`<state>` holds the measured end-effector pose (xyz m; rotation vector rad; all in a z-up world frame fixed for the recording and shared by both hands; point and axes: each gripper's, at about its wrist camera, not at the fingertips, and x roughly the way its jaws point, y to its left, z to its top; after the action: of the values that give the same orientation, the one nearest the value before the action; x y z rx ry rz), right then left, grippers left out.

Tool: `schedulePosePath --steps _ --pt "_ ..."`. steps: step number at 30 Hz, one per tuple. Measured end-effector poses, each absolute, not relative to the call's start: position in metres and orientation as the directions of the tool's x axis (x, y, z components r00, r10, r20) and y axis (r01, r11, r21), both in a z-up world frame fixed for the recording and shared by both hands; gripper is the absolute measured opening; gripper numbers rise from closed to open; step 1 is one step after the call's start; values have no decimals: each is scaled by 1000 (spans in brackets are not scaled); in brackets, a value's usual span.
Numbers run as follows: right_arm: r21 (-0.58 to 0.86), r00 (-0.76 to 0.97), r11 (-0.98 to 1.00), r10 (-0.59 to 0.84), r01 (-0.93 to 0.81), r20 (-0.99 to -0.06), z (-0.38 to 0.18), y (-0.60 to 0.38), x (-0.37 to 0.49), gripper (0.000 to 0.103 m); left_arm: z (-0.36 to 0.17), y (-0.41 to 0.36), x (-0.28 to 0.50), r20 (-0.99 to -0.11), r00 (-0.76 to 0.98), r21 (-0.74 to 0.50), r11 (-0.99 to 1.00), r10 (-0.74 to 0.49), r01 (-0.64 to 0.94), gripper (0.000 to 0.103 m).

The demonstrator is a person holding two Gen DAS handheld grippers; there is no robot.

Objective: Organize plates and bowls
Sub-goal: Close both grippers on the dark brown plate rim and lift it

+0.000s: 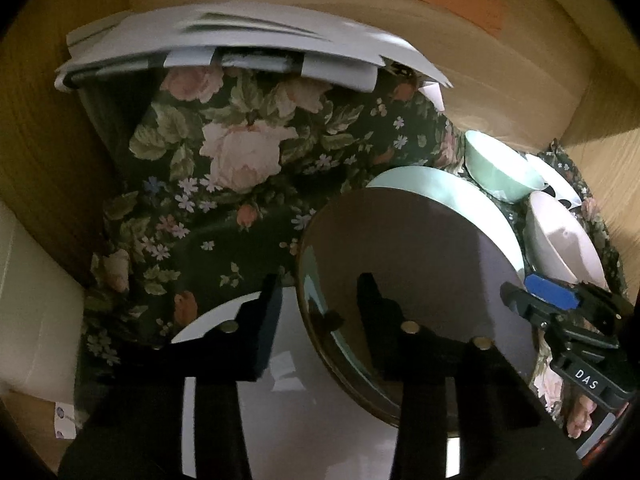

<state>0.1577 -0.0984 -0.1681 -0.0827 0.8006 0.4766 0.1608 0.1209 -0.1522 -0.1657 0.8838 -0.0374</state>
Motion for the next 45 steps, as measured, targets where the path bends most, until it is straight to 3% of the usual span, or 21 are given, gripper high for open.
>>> schedulePosePath --steps 6,21,45 --pt "168 574 898 394 -406 -718 -176 -105 158 32 -156 125 163 -774 619 -190 981 -133 -27 22" --pt "264 537 871 469 -415 -702 -174 -106 163 32 -147 125 141 -786 610 -143 990 -101 -20 22" --pt "258 509 842 500 -473 -701 -175 -99 156 35 -149 129 124 -780 620 -122 992 -82 -23 25"
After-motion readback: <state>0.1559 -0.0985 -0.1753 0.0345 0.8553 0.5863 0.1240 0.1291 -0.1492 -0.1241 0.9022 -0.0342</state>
